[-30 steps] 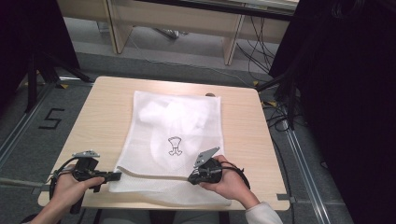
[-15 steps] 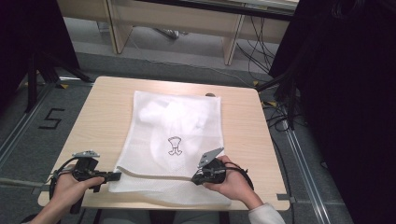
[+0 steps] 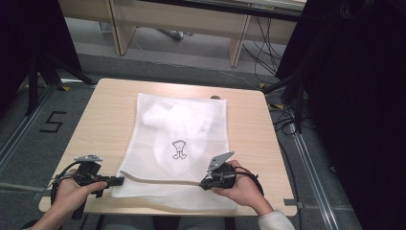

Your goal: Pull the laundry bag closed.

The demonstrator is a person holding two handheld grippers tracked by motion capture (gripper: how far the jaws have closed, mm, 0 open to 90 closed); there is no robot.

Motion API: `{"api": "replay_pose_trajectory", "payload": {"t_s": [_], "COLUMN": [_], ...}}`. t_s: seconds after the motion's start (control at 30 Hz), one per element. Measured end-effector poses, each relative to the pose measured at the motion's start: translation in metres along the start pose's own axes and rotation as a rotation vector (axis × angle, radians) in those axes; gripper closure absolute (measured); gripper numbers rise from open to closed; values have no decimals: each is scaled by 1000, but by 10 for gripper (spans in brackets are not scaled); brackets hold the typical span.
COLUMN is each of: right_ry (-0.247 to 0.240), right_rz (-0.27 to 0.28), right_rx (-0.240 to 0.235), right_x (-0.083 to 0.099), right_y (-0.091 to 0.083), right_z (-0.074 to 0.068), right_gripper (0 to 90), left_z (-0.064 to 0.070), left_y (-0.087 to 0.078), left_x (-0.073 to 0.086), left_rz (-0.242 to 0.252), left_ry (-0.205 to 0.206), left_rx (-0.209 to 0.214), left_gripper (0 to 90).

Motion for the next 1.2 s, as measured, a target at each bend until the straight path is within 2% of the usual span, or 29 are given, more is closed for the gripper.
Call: {"api": "replay_pose_trajectory", "payload": {"t_s": [0.17, 0.3, 0.47, 0.5, 0.97, 1.07, 1.2], "right_ry": [-4, -4, 3, 6, 24, 19, 26], "right_rz": [-18, -6, -14, -14, -14, -18, -18], "right_rx": [11, -5, 10, -5, 13, -3, 5], "right_x": [3, 3, 6, 6, 13, 14, 15], "right_y": [0, 0, -2, -2, -5, -6, -7], "right_z": [1, 1, 3, 2, 6, 6, 6], "right_gripper": [828, 828, 828, 828, 828, 828, 828], "left_z": [0, 0, 0, 0, -1, -1, -1], "left_y": [1, 0, 0, 0, 0, 0, 1], "left_x": [0, 0, 0, 0, 0, 0, 0], "left_rz": [2, 2, 7, 7, 5, 4, 16], "left_ry": [-7, -6, -14, -14, -10, -11, -14], "left_rx": [3, 2, 7, 7, 3, 0, -5], "left_gripper": [861, 861, 861, 861, 860, 860, 860]}}
Point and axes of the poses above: each handheld gripper's, and its own axes: y roughly forward along the jaws, x roughly out of its underside, z roughly to its right, the point moved 6 cm from there along y, roughly forward along the jaws, and after that the axes turned 7 degrees about -z, right-handed, at the moved point
